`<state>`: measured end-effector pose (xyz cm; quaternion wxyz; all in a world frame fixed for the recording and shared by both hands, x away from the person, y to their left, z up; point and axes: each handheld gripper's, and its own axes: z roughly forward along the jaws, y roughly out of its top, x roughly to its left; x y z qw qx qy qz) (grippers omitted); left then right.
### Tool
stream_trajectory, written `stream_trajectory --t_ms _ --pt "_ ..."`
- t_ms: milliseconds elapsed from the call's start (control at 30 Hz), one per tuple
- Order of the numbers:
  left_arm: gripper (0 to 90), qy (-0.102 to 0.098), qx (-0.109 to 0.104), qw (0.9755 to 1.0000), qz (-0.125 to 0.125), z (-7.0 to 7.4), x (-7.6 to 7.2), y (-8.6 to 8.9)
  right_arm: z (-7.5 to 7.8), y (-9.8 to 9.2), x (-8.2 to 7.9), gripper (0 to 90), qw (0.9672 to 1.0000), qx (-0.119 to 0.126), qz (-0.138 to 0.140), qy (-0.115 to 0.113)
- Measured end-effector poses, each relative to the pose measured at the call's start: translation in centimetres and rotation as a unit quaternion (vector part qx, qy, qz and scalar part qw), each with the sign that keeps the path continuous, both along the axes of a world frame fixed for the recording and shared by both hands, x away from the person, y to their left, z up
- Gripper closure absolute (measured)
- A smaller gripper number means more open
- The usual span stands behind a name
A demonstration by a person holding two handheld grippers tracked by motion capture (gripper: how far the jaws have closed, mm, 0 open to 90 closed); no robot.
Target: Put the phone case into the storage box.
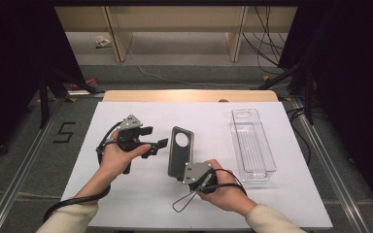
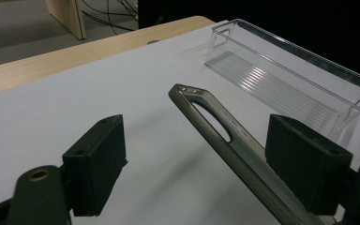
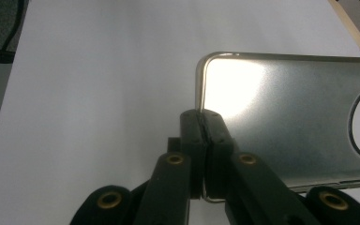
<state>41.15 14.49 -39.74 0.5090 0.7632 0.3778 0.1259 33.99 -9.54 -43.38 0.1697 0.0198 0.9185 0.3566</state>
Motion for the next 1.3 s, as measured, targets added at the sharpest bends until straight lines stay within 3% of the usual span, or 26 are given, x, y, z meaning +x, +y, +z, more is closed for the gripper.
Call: stream_trajectory --t_ms 467,767,1033,1300 --pt "28.0 0.034 0.009 0.9993 0.012 -0.4 1.3 -0.9 0.0 0.2 -0.1 89.3 1.0 -0.001 0.001 -0.002" --pt "31.5 0.048 -0.005 0.9988 0.004 -0.7 1.7 -1.2 0.0 0.3 -0.2 89.3 0.9999 -0.005 0.005 -0.008" --pt "41.4 0.078 -0.018 0.9968 -0.006 -1.3 2.2 -1.7 -0.1 0.6 -0.4 89.3 0.9999 -0.008 0.009 -0.011" --pt "50.4 0.099 -0.026 0.9948 0.002 -1.6 2.5 -1.7 0.0 0.6 -0.5 89.3 0.9998 -0.01 0.011 -0.015"
